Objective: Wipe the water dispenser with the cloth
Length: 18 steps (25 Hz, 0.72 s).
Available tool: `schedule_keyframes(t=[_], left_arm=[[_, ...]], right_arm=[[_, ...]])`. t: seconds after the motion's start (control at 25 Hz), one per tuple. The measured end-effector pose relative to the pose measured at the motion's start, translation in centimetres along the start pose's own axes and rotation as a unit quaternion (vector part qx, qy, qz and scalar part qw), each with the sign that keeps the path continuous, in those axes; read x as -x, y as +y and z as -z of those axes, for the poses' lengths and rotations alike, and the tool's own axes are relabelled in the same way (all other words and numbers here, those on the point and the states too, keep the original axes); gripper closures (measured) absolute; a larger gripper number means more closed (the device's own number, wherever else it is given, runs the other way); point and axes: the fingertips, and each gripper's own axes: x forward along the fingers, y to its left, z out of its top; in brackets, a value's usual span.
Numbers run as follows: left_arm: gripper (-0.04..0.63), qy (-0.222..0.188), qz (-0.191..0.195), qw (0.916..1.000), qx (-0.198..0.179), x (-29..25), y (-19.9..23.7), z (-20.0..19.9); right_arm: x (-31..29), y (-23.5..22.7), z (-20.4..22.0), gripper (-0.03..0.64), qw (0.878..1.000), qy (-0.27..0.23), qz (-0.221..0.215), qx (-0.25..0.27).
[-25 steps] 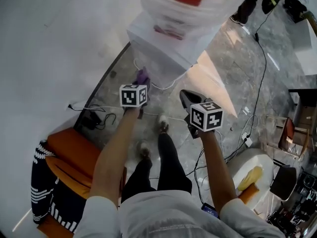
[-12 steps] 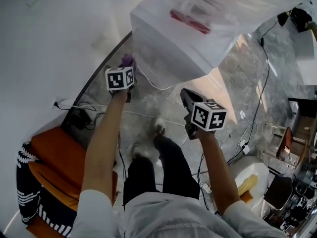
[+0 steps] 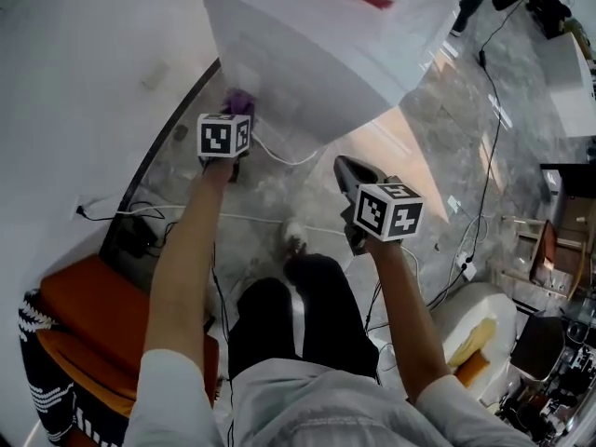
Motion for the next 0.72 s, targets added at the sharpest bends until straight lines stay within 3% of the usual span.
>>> schedule_keyframes(t=[0.2, 0.28, 0.48, 0.72], left_arm=[[0.546, 0.056, 0.052, 0.9898, -0.121, 0.4, -7.3, 2.3], [0.546, 0.064, 0.061, 0.9853, -0.146, 1.1, -9.9, 2.2], [0.546, 0.067, 0.086, 0.9856, -0.129, 2.8, -14.4, 1.4], [0.546, 0.074, 0.132, 0.9795, -0.133, 5.8, -20.4, 0.2]], right_arm=[[3.6, 0.9, 0.1, 0.601, 1.000, -0.019, 0.011, -0.018], [5.6, 1.5, 0.1, 0.601, 0.999, -0.025, 0.015, -0.018], [10.8, 1.8, 0.4, 0.601, 0.998, -0.032, 0.041, -0.023], [16.9, 1.9, 1.2, 0.601, 0.996, -0.037, 0.074, -0.043]])
